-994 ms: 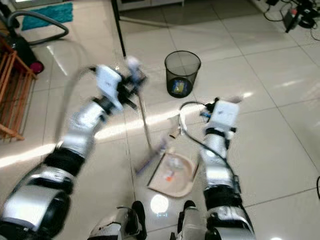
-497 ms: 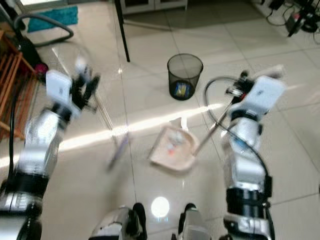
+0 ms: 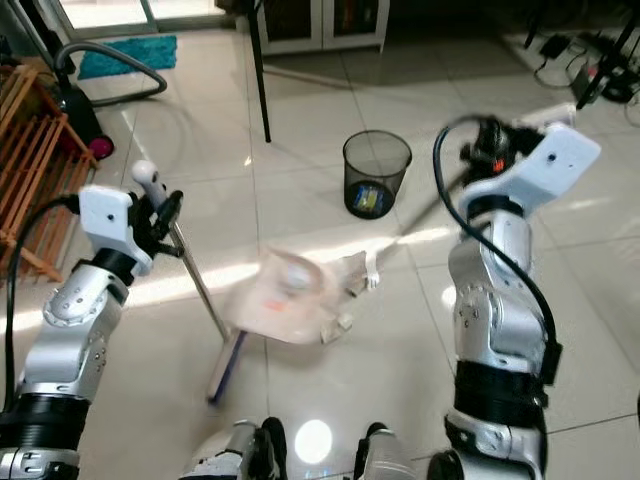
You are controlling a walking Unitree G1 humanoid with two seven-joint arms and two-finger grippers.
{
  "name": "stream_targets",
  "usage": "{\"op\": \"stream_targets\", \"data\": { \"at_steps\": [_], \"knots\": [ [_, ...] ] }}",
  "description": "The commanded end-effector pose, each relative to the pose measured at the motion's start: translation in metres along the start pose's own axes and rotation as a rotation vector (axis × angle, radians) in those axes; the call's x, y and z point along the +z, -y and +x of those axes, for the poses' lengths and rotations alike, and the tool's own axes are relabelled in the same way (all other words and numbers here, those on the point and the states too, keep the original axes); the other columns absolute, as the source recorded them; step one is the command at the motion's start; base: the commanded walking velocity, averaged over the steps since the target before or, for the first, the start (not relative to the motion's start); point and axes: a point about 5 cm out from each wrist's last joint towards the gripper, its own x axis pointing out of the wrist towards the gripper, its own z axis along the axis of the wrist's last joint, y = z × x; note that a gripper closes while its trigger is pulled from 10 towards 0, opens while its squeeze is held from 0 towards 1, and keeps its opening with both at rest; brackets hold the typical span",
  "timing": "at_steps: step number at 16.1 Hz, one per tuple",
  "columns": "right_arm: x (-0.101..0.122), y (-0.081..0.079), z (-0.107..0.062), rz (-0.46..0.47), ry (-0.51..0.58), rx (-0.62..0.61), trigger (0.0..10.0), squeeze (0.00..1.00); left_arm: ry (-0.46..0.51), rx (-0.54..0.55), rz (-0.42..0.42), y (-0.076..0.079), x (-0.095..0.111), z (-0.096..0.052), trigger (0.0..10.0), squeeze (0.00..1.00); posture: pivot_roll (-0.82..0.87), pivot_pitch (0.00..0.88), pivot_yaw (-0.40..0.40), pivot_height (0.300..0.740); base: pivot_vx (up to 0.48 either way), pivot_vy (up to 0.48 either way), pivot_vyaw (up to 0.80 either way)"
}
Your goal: Sweep floor
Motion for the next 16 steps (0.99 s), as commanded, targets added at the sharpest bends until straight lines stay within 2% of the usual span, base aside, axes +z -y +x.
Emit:
{"op": "stream_targets", "data": {
  "at_steps": [1,3,6,9,13,14,16],
  "knots": [
    [0.017,-0.005,0.0,-0.011,0.06,0.031,10.0,0.0,0.006,0.01,0.024,0.001,0.006,-0.001,10.0,0.0,0.02,0.073,0.057,0.74,0.0,0.0,0.0],
    [0.014,-0.005,0.0,-0.072,0.046,0.034,10.0,0.0,0.018,-0.013,0.018,0.014,0.01,0.006,10.0,0.0,0.02,0.075,0.058,0.74,0.0,0.0,0.0],
    [0.01,-0.001,-0.003,-0.067,0.032,0.018,10.0,0.0,0.022,-0.011,0.01,0.02,0.011,0.009,10.0,0.0,0.02,0.086,0.065,0.74,0.0,0.0,0.0],
    [0.013,0.005,-0.002,-0.053,0.052,-0.022,10.0,0.0,0.004,-0.008,0.036,0.018,0.009,0.007,10.0,0.0,0.02,0.084,0.066,0.74,0.0,0.0,0.0],
    [0.014,0.009,0.001,-0.08,0.047,-0.024,10.0,0.0,0.005,0.013,0.021,0.015,0.01,0.006,10.0,0.0,0.02,0.087,0.054,0.74,0.28,0.0,0.0],
    [0.013,0.009,0.001,-0.113,0.04,-0.019,10.0,0.0,-0.003,0.014,0.016,0.016,0.007,0.002,10.0,0.0,0.01,0.077,0.057,0.74,0.33,0.0,0.0],
    [0.011,0.009,0.0,-0.123,0.038,-0.031,10.0,0.0,-0.015,0.011,0.016,0.015,0.003,0.0,10.0,0.0,0.01,0.063,0.065,0.74,0.356,0.0,0.8]
  ]
}}
